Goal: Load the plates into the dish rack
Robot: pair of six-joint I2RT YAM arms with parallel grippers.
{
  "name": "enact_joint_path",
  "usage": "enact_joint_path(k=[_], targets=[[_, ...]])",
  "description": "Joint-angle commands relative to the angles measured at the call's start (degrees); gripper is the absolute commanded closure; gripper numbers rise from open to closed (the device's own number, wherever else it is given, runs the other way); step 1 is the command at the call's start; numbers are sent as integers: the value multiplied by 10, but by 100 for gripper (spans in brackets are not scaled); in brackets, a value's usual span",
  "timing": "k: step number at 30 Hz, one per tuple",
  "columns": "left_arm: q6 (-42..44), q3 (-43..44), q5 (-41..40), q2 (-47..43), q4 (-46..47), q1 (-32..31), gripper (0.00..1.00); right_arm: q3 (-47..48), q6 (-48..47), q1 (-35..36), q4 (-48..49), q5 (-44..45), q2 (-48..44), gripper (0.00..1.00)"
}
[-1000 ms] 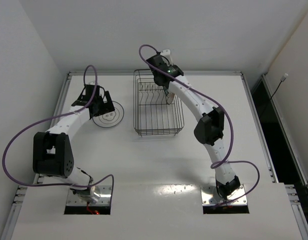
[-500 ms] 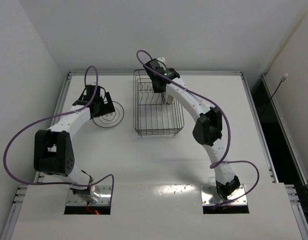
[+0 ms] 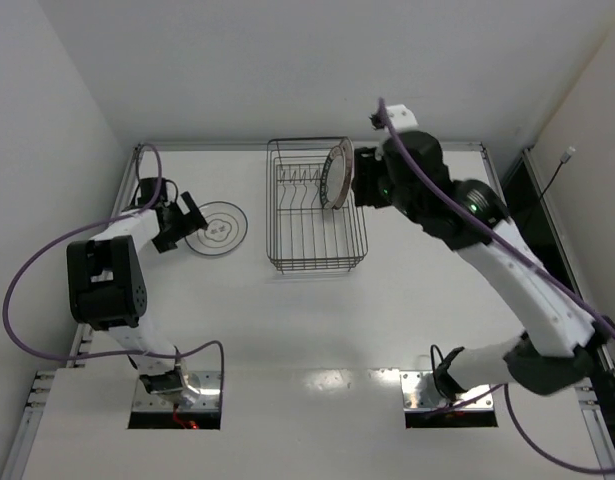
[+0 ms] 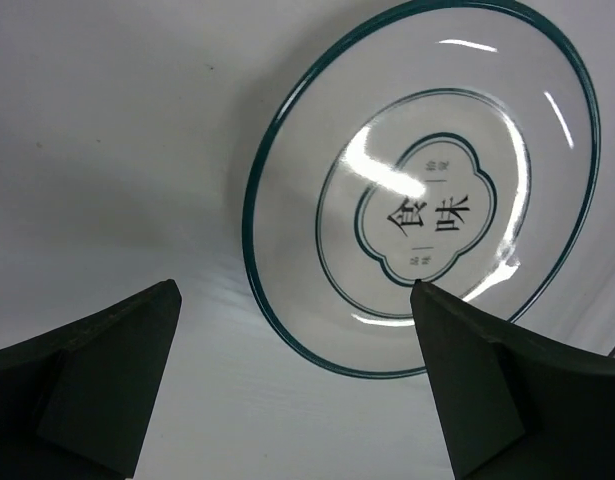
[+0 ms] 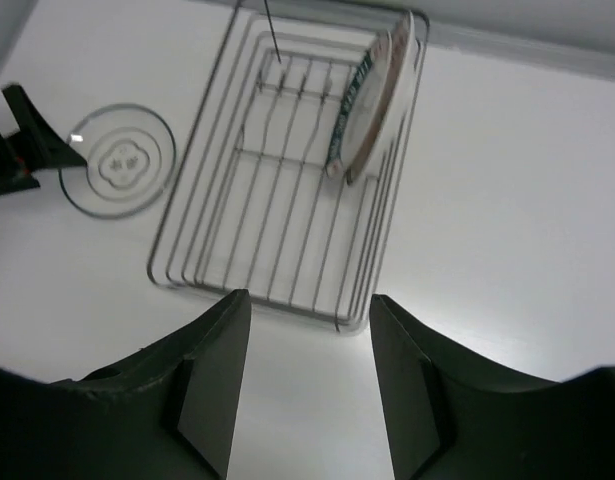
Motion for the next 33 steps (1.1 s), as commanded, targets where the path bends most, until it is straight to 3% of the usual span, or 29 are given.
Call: enact_joint_path(k=[1,5,10,12,14,22,23,29,33], targets=[[-24,-19,122,40,39,36,0,-140,12,-3,23,-31,-84,52],[-38,-34,209,79,89,46,0,-246,20,-3,50,-31,-206,52],[-48,-39,275,132,109,46,0,-254,20,-3,24,-8,-244,52],[-54,-39,295,151,117,46,6,-254,20,-3,24,-3,-244,52],[-54,-39,313,172,117,46,18,-248,20,-3,24,-3,-244,52],[-48,-33,313,172,104,52,94,-238,20,-3,24,-3,-234,52],[-48,-33,313,172,104,52,100,-238,20,-3,24,-3,-234,53],[-43,-33,297,125,99,57,100,-232,20,-3,13,3,-234,53],[-43,-39,291,48,124,68,100,-232,32,-8,13,-18,-234,53]])
